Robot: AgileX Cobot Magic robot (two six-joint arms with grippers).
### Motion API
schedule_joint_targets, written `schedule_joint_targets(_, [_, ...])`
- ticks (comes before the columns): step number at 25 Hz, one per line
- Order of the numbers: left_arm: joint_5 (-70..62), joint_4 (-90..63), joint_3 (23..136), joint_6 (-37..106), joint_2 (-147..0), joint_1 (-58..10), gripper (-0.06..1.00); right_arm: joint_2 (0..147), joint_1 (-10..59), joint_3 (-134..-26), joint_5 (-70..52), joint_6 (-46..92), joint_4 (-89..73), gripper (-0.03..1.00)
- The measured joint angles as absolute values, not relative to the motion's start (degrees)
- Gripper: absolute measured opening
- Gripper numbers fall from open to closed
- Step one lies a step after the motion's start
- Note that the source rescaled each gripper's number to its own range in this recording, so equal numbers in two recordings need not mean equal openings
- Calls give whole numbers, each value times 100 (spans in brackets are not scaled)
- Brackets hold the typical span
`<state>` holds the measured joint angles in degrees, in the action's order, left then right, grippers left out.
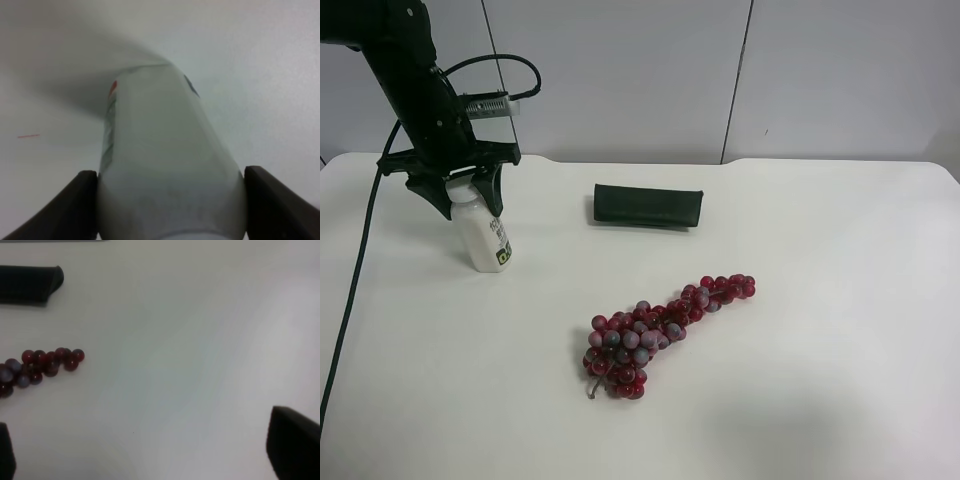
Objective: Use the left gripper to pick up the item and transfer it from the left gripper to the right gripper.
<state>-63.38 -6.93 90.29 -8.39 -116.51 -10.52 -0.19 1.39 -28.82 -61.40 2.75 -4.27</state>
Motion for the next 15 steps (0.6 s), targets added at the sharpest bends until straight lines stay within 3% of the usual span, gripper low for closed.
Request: schedule_joint_targets(15, [-6343, -882, 9156, -762, -11675, -1052, 3, -19, 139, -2882, -6140, 275, -427, 98])
